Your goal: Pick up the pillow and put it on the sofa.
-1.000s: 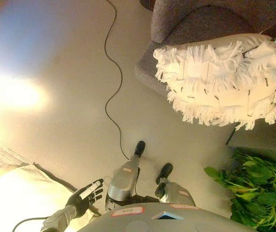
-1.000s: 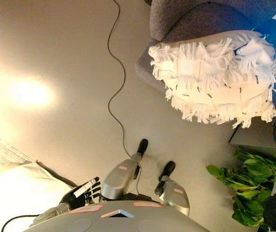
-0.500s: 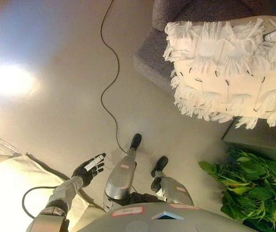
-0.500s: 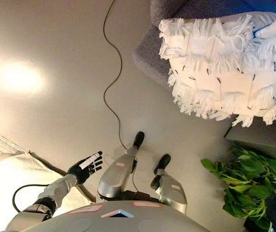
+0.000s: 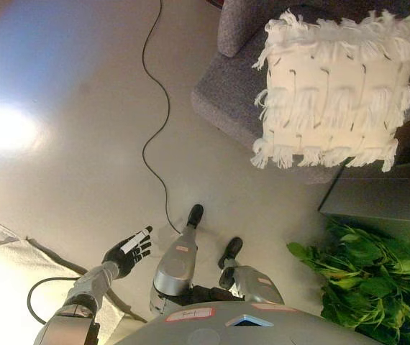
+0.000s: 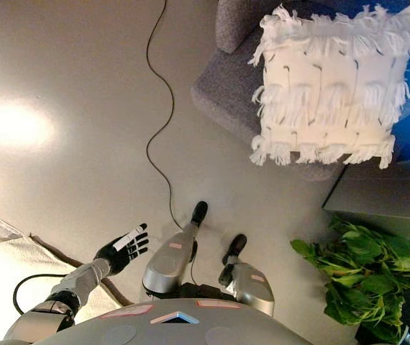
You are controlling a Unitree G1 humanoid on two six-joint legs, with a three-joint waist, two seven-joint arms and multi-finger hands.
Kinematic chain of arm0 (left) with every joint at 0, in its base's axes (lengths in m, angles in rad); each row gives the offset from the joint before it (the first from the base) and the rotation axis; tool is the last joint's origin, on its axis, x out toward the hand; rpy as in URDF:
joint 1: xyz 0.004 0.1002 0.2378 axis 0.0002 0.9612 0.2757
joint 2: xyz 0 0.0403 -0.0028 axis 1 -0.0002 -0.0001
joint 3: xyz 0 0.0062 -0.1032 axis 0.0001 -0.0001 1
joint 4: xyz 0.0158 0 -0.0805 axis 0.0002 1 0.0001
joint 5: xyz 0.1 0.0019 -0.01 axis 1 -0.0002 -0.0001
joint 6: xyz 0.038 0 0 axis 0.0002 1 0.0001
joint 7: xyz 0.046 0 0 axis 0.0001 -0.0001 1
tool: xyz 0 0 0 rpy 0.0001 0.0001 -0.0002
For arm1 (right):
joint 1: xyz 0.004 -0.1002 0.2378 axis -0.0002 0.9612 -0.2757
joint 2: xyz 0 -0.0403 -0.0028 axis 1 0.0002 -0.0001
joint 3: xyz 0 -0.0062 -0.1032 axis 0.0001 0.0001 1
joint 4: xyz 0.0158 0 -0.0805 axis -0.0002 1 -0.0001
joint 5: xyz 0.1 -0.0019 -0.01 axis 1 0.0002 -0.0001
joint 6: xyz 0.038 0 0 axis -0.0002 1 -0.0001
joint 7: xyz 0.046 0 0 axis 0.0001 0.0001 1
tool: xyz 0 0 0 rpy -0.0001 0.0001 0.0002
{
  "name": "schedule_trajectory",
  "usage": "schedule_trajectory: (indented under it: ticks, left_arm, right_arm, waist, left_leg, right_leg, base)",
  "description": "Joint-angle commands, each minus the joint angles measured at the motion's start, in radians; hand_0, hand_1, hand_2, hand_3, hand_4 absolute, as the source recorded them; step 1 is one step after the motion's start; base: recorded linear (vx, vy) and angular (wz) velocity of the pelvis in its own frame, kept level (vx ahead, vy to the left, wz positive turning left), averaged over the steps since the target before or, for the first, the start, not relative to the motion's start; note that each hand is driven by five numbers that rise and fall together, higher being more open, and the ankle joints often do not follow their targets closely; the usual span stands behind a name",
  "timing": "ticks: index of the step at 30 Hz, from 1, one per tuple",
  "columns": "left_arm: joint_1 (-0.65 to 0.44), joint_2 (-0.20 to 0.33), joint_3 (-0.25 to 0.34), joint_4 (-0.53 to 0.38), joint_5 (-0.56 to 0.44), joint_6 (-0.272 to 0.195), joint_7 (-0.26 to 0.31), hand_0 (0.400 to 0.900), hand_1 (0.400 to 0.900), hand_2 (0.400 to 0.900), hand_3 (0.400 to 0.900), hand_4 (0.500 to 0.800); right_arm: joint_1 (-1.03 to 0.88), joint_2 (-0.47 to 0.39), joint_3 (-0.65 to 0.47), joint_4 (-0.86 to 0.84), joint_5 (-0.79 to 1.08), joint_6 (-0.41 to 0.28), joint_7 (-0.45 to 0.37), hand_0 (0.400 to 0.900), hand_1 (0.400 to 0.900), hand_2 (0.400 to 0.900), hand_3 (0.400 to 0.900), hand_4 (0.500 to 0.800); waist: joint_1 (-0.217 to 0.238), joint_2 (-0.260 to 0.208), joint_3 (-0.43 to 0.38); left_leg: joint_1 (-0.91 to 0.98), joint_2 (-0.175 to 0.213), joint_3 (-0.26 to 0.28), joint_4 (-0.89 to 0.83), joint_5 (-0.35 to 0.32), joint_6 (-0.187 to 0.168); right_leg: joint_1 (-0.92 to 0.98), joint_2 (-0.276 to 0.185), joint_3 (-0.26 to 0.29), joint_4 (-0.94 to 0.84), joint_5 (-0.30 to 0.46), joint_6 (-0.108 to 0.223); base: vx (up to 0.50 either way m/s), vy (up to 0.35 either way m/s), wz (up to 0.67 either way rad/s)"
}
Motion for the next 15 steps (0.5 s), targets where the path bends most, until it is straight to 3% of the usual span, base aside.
schedule_trajectory:
  ticks: [1,6,10,13,15]
  left_arm:
    - [0.047,0.067,-0.052,0.055,-0.013,-0.006,-0.023,0.9,0.9,0.9,0.9,0.8]
    - [0.036,0.062,-0.07,0.074,0.028,-0.008,-0.081,0.9,0.9,0.9,0.9,0.8]
    - [0.024,0.044,-0.107,0.043,0.057,-0.026,-0.128,0.9,0.9,0.9,0.9,0.8]
    - [-0.004,0.014,-0.153,-0.013,0.049,0.005,-0.122,0.9,0.9,0.9,0.9,0.8]
    - [-0.029,0.004,-0.169,-0.04,0.047,0.04,-0.113,0.9,0.9,0.9,0.9,0.8]
  right_arm:
    - [-0.112,-0.088,0.146,-0.032,-0.004,0.009,-0.115,0.9,0.9,0.9,0.9,0.8]
    - [-0.063,-0.095,0.095,-0.041,0.059,0.053,-0.103,0.9,0.9,0.9,0.9,0.8]
    - [0.143,-0.083,-0.085,-0.095,0.177,0.044,-0.087,0.9,0.9,0.9,0.9,0.8]
    - [0.467,-0.017,-0.324,-0.159,0.253,-0.042,-0.055,0.9,0.9,0.9,0.9,0.8]
    - [0.661,0.074,-0.434,-0.21,0.268,-0.098,-0.06,0.9,0.9,0.9,0.9,0.8]
  waist:
    - [-0.013,-0.038,-0.135]
    - [-0.035,-0.046,-0.173]
    - [-0.06,-0.047,-0.206]
    - [-0.097,-0.031,-0.238]
    - [-0.12,-0.023,-0.251]
  left_leg:
    - [0.05,0.007,0.055,-0.001,-0.136,-0.049]
    - [0.083,0.007,0.067,-0.008,-0.146,-0.048]
    - [0.116,0.004,0.08,-0.014,-0.155,-0.045]
    - [0.159,0.003,0.099,-0.016,-0.168,-0.035]
    - [0.181,0.001,0.111,-0.017,-0.174,-0.029]
  right_leg:
    - [-0.062,-0.029,0.021,0.041,-0.001,0.038]
    - [-0.037,-0.025,0.038,0.034,-0.005,0.043]
    - [-0.016,-0.029,0.043,0.036,-0.009,0.05]
    - [0.011,-0.031,0.057,0.045,-0.014,0.053]
    - [0.023,-0.029,0.069,0.047,-0.013,0.055]
  base:
    - [0.05,0.023,-0.04]
    - [0.03,0.031,-0.06]
    - [0.01,0.035,-0.14]
    - [0.02,0.051,-0.26]
    - [-0.02,0.036,-0.23]
